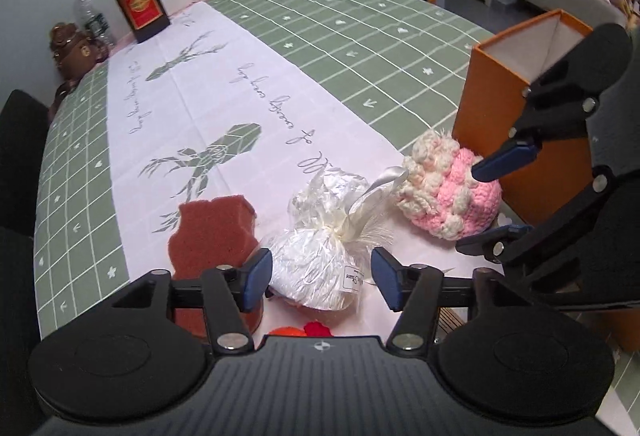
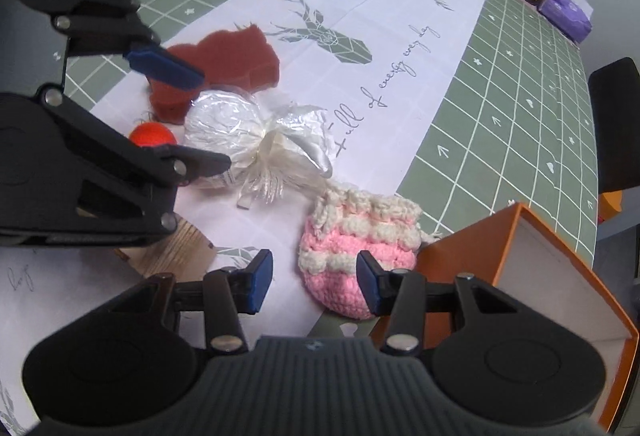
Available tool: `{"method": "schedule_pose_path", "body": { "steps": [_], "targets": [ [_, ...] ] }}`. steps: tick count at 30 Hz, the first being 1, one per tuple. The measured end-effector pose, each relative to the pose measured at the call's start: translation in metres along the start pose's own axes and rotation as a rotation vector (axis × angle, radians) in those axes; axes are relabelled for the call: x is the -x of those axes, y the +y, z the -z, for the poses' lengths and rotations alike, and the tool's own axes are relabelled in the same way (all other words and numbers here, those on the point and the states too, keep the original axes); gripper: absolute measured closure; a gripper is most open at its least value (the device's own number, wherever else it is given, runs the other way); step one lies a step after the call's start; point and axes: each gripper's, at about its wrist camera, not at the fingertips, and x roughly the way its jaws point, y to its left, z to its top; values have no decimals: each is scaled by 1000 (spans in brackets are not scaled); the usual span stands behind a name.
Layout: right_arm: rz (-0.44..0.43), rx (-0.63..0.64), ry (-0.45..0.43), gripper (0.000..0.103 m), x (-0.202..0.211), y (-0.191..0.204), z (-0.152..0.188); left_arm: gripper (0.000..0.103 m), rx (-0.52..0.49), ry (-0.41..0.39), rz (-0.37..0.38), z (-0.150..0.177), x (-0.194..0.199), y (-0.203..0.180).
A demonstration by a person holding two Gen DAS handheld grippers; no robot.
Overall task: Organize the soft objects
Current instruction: 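Grasp the pink crocheted pouch with the right gripper while the left gripper grasps the plastic bundle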
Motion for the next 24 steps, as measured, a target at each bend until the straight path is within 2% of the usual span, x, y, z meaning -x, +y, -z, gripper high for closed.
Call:
{"method": "schedule_pose_path", "body": {
  "steps": [5,12,17,24],
  "targets": [
    [1,33,44,56,-19,-3,-5,35,11,58,23,-2,-18,5],
    [7,63,87,43,-33,-3,-12,35,-20,103,28,-2,-31,5],
    [21,72,115,42,-40,1,-15,28,-45,120,39,-5,-36,2],
    [17,51,133,43,-45,-3,-18,27,-13,137,14,-7,-44,4]
  ]
}}
